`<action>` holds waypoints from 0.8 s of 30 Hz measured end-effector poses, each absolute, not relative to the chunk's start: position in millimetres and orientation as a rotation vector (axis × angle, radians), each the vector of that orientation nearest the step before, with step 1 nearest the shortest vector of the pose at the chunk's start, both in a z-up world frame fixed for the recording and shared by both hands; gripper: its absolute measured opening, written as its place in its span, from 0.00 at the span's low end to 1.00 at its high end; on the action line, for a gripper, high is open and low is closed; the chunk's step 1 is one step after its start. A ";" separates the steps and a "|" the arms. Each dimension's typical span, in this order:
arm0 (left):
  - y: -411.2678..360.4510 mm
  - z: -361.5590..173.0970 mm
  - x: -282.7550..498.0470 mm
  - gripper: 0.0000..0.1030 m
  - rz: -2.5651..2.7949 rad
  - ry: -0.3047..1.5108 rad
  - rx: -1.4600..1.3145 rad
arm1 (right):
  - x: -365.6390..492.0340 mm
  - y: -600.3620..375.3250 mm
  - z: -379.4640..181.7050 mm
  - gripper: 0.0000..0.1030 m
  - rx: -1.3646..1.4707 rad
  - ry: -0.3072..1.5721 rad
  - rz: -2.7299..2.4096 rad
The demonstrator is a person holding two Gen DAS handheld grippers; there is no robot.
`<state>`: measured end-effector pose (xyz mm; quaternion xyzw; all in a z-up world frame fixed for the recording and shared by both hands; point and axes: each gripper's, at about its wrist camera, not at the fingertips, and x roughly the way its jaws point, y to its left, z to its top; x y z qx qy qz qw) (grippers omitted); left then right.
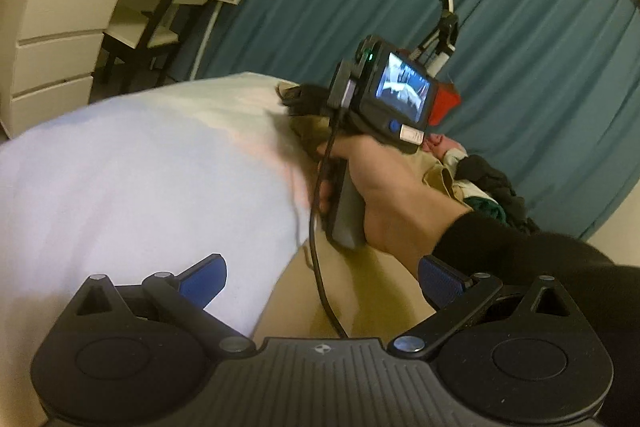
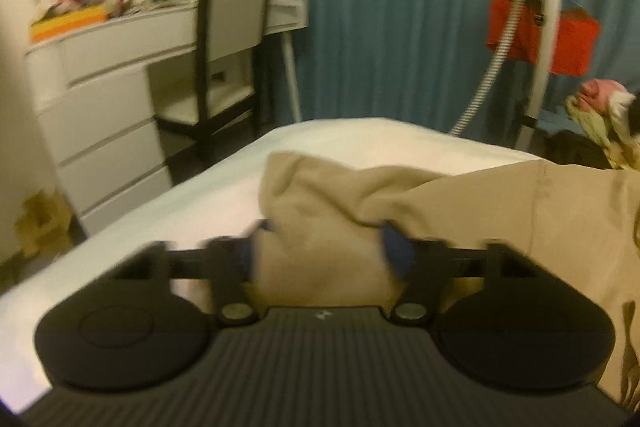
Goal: Fold clothes
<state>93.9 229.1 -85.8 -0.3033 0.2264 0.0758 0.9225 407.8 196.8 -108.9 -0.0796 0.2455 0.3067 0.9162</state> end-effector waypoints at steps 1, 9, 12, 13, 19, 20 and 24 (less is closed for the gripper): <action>228.2 -85.5 93.6 1.00 0.147 0.459 -0.629 | 409.1 191.9 -106.4 0.12 -0.158 0.504 0.605; 208.7 -67.5 76.1 1.00 0.070 0.354 -0.586 | 403.4 93.1 -28.8 0.10 -0.015 0.281 0.526; 195.7 -59.7 68.8 1.00 0.019 0.323 -0.557 | 406.0 31.7 -4.7 0.10 0.071 0.218 0.456; 191.2 -57.6 66.9 1.00 0.001 0.315 -0.548 | 408.3 11.8 -4.5 0.10 0.093 0.218 0.424; 166.1 -58.1 74.4 1.00 -0.075 0.334 -0.506 | 432.9 -94.5 -26.9 0.10 0.175 0.275 0.220; 160.3 -61.4 78.1 1.00 -0.077 0.349 -0.479 | 438.1 -107.9 -36.4 0.10 0.203 0.294 0.195; 140.3 -76.1 95.6 1.00 -0.115 0.404 -0.412 | 459.2 -142.4 -76.4 0.24 0.265 0.421 0.107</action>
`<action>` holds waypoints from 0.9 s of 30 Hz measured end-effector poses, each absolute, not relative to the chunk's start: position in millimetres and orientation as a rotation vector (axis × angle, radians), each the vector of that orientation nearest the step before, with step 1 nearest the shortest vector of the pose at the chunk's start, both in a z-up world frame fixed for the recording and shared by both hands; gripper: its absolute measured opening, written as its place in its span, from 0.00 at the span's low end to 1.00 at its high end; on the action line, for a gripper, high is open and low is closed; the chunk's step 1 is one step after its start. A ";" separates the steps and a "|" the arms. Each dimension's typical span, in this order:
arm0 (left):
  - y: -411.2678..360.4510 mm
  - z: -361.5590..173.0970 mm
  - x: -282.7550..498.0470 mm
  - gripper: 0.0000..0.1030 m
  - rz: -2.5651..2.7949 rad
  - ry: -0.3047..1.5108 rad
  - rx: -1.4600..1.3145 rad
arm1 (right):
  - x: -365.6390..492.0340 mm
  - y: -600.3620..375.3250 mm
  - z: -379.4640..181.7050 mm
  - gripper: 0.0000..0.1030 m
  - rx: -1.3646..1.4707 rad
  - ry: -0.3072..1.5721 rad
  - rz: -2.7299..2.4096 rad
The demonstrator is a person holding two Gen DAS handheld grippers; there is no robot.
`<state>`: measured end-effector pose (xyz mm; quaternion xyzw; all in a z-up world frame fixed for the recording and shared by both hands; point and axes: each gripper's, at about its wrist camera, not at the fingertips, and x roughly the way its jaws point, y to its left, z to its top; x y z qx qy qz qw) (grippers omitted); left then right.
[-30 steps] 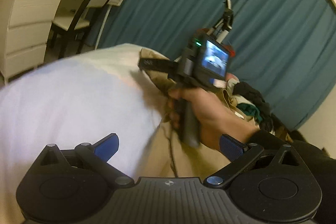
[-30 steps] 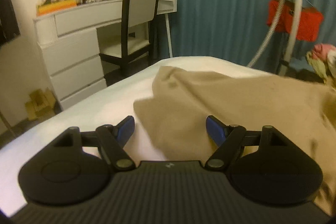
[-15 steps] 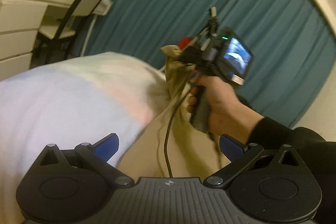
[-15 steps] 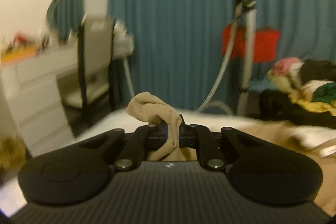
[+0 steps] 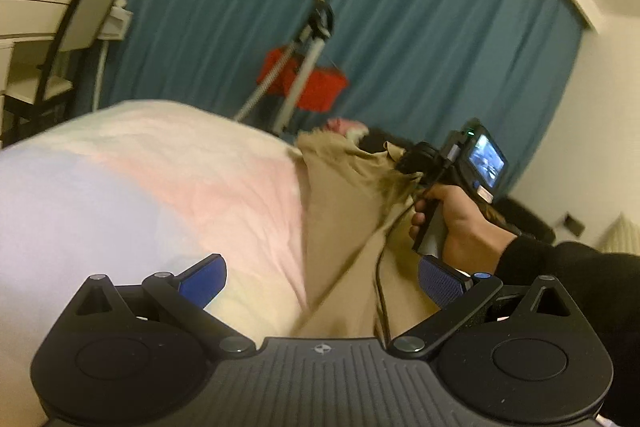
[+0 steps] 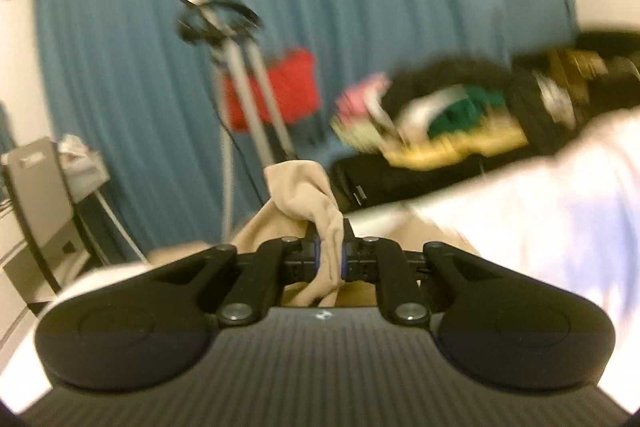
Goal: Fold clothes
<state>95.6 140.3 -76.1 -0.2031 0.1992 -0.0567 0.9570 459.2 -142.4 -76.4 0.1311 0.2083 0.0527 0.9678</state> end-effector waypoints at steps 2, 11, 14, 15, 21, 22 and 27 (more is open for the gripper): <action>130.8 -81.6 101.1 1.00 -0.136 0.412 -0.385 | 461.3 -146.5 -91.5 0.57 0.250 0.459 0.105; 116.9 -86.6 114.2 1.00 -0.174 0.416 -0.324 | 394.4 -166.0 -69.3 0.87 0.252 0.461 0.161; 112.7 -80.3 111.3 1.00 -0.180 0.406 -0.312 | 350.0 -171.5 -47.9 0.87 0.256 0.448 0.190; 111.8 -78.3 109.1 1.00 -0.184 0.402 -0.309 | 328.7 -174.5 -40.8 0.87 0.258 0.443 0.202; 105.1 -61.2 86.0 1.00 -0.215 0.402 -0.304 | 204.2 -185.5 -1.3 0.87 0.206 0.433 0.278; 103.6 -57.9 80.5 1.00 -0.219 0.403 -0.301 | 181.8 -187.7 4.3 0.87 0.197 0.428 0.288; 93.9 -39.4 47.4 1.00 -0.235 0.422 -0.279 | 86.6 -209.7 5.8 0.87 0.236 0.388 0.320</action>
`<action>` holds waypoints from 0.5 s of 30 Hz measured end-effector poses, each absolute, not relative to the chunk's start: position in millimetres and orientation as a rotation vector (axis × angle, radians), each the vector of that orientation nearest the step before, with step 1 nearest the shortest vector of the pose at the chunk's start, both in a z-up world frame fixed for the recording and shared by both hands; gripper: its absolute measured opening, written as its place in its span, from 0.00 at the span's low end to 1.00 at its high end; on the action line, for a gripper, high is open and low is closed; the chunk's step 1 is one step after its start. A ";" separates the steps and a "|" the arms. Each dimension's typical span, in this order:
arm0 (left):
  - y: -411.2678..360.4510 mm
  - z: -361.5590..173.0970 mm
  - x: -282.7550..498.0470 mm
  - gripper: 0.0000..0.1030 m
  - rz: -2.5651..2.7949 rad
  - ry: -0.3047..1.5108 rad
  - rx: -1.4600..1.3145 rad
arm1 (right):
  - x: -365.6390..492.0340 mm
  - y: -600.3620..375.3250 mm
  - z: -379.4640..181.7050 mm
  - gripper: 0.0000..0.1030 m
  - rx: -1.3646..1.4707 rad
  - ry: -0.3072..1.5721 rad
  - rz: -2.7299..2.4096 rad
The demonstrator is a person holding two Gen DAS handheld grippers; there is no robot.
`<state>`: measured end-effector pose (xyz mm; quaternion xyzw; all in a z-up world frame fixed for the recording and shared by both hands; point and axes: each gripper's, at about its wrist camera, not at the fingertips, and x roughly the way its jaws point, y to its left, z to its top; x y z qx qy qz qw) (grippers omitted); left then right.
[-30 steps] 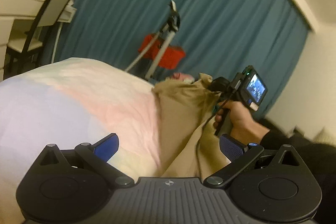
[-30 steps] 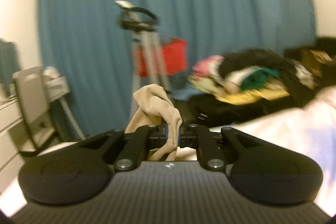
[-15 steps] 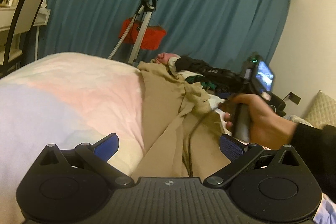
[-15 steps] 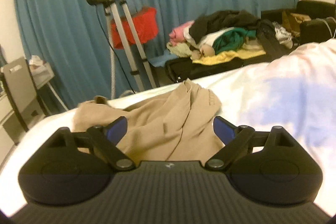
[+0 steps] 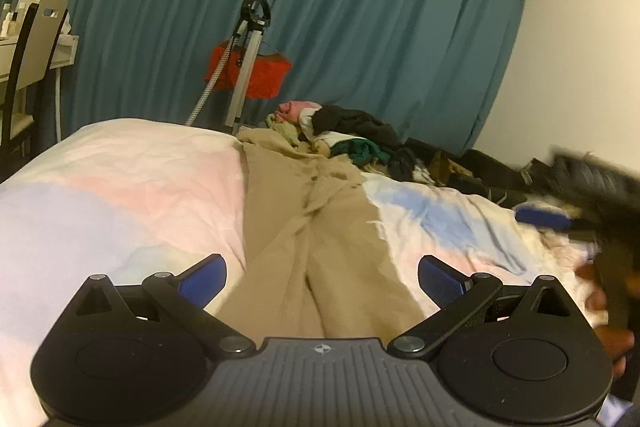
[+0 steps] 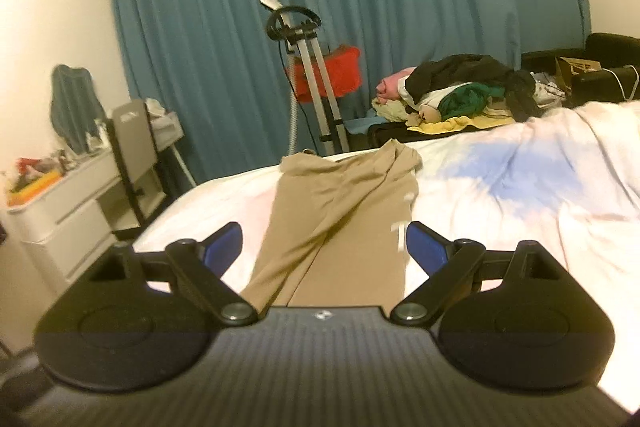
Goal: Fold clothes
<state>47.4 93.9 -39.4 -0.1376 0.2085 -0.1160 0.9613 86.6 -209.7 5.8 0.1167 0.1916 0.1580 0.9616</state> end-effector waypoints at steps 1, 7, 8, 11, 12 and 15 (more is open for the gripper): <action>93.5 -36.1 39.0 1.00 -0.244 0.427 -0.291 | 75.0 -215.8 1.5 0.88 0.254 0.384 0.316; 105.0 -29.3 26.7 1.00 -0.206 0.495 -0.352 | 52.8 -243.4 -19.7 0.87 0.339 0.458 0.275; 109.6 -31.9 28.7 1.00 -0.185 0.518 -0.364 | 53.0 -245.5 -20.6 0.87 0.346 0.465 0.267; 128.3 -44.1 35.7 1.00 -0.084 0.587 -0.433 | 53.3 -250.6 -25.8 0.88 0.373 0.476 0.259; 135.6 -49.4 38.4 0.99 -0.047 0.615 -0.466 | 54.0 -251.5 -29.0 0.87 0.378 0.480 0.253; 157.7 -68.1 45.3 0.96 0.064 0.701 -0.580 | 60.6 -253.6 -39.6 0.87 0.389 0.516 0.233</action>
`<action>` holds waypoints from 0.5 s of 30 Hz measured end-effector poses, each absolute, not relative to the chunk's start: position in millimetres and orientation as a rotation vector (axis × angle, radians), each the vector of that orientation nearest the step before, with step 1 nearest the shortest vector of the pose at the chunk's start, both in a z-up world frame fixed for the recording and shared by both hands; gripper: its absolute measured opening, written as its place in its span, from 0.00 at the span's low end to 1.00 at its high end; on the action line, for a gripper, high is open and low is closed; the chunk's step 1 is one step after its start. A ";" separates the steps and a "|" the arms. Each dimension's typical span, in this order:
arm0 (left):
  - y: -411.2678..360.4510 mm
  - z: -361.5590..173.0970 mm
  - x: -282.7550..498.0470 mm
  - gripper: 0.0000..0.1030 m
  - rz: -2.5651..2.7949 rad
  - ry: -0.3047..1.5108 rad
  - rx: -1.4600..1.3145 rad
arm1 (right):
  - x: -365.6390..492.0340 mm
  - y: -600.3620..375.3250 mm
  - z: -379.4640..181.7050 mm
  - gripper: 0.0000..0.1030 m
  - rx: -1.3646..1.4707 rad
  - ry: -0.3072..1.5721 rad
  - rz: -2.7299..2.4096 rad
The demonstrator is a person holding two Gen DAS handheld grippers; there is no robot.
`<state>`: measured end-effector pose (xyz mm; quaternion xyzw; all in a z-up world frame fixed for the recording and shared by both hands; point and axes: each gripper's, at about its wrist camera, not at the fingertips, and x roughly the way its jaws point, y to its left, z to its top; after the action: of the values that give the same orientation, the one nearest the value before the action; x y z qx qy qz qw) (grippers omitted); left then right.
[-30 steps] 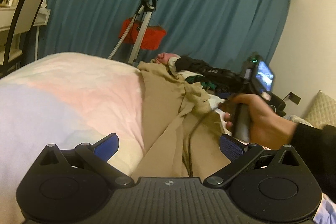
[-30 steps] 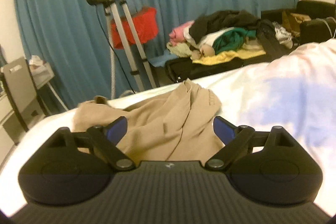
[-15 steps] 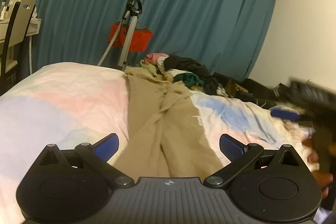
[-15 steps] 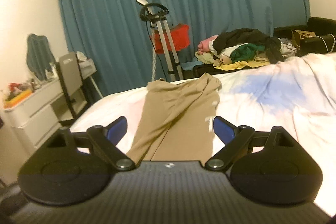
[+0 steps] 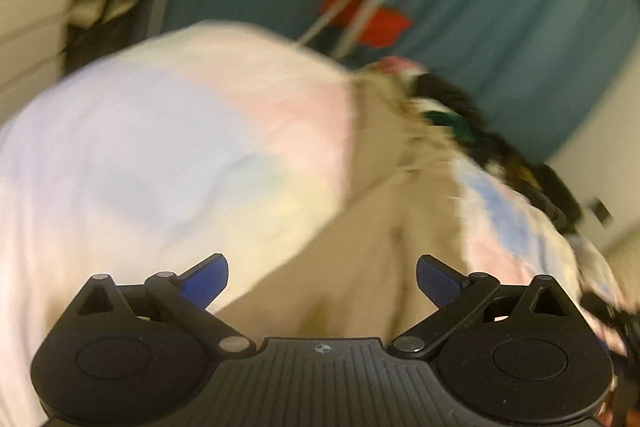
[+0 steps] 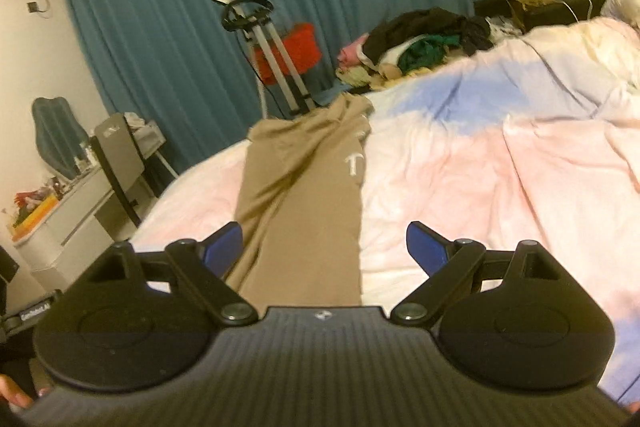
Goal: Fold clothes
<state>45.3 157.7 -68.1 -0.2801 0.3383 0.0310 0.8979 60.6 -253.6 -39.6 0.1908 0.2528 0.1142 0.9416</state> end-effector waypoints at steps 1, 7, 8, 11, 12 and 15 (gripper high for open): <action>164.1 -75.0 47.4 0.94 0.092 0.728 -0.619 | 60.7 -254.2 -43.3 0.88 0.396 0.529 0.231; 175.3 -100.4 62.3 0.82 0.158 0.837 -0.704 | 63.0 -263.1 -55.5 0.87 0.462 0.585 0.221; 174.5 -103.1 64.1 0.80 0.174 0.853 -0.686 | 62.4 -264.9 -56.5 0.87 0.470 0.586 0.214; 168.1 -106.6 65.5 0.60 0.208 0.878 -0.622 | 61.6 -270.3 -59.8 0.87 0.487 0.593 0.194; 164.7 -105.3 65.6 0.48 0.212 0.881 -0.595 | 61.1 -272.2 -61.2 0.87 0.494 0.598 0.188; 155.5 -100.4 53.9 0.09 0.185 0.880 -0.513 | 59.4 -277.3 -63.8 0.87 0.515 0.611 0.174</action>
<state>53.9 155.5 -100.4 -0.2451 0.4204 0.0886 0.8691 59.4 -277.3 -63.8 0.2502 0.2971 0.0845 0.9176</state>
